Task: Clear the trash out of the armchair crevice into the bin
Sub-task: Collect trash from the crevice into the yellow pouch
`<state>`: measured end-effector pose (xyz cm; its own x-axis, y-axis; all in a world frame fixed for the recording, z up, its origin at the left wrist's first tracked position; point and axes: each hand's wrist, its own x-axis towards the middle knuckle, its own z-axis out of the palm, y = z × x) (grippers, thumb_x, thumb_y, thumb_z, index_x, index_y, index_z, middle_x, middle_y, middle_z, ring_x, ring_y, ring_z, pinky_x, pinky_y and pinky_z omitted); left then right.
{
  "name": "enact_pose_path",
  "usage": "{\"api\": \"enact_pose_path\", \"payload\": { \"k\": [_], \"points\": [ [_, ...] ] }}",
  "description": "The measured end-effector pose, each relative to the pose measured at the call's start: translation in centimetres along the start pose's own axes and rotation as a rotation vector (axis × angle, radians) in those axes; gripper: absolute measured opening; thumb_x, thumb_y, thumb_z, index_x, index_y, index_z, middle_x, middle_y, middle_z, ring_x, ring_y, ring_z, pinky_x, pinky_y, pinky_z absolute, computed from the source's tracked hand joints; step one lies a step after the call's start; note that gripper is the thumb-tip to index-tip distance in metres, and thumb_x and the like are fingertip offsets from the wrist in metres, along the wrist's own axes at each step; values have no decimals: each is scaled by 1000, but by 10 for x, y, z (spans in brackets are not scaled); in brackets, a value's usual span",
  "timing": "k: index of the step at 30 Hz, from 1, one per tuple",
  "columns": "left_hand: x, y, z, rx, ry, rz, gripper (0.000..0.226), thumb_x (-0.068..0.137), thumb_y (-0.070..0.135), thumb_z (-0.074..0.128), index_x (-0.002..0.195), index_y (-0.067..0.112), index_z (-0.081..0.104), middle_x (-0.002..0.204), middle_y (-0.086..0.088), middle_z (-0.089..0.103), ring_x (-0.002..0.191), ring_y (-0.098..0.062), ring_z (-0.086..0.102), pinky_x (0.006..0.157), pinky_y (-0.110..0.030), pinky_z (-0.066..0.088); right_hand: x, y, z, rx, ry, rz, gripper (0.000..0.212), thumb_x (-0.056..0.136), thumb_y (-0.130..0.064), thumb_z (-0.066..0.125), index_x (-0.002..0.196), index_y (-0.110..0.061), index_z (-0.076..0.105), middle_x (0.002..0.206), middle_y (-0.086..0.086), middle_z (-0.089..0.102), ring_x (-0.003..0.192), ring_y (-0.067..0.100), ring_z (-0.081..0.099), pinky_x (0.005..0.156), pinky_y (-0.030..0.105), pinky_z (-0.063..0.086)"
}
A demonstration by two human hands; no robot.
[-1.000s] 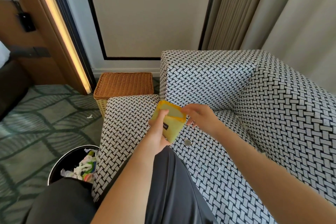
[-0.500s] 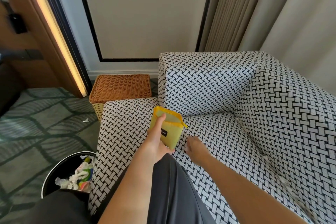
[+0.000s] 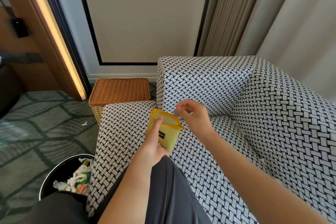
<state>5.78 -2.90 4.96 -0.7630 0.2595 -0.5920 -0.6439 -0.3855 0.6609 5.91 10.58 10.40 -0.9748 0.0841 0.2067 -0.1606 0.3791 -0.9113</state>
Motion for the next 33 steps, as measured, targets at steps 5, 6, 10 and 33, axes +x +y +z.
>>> {"api": "enact_pose_path", "payload": {
  "k": [5, 6, 10, 33],
  "points": [
    [-5, -1, 1, -29, 0, 29, 93, 60, 67, 63, 140, 32, 30, 137, -10, 44, 114, -34, 51, 88, -60, 42, -5, -2, -1, -214, -73, 2, 18, 95, -22, 48, 106, -18, 61, 99, -7, 60, 84, 11, 57, 71, 21, 49],
    [-4, -1, 0, -29, -9, 38, 93, 60, 68, 62, 140, 32, 30, 138, -9, 43, 117, -34, 49, 92, -62, 39, -8, -1, -2, -279, -119, 8, 22, 95, -26, 48, 112, -18, 58, 102, -4, 57, 83, 12, 56, 69, 21, 48],
    [-6, 0, 3, -25, -38, 26, 88, 63, 69, 57, 138, 28, 35, 136, -11, 47, 108, -30, 53, 95, -58, 37, -21, 2, -4, -454, -280, -89, 29, 91, -26, 56, 119, -17, 55, 97, 2, 61, 73, 16, 58, 59, 14, 44],
    [-13, -32, 4, 803, 9, 826, 23, 94, 41, 46, 105, 26, 60, 83, 1, 65, 73, -3, 60, 66, -18, 52, -2, -30, -15, -589, -372, -287, 12, 97, -13, 41, 106, -8, 46, 53, 4, 45, 44, 12, 35, 43, 18, 28]
  ]
}}
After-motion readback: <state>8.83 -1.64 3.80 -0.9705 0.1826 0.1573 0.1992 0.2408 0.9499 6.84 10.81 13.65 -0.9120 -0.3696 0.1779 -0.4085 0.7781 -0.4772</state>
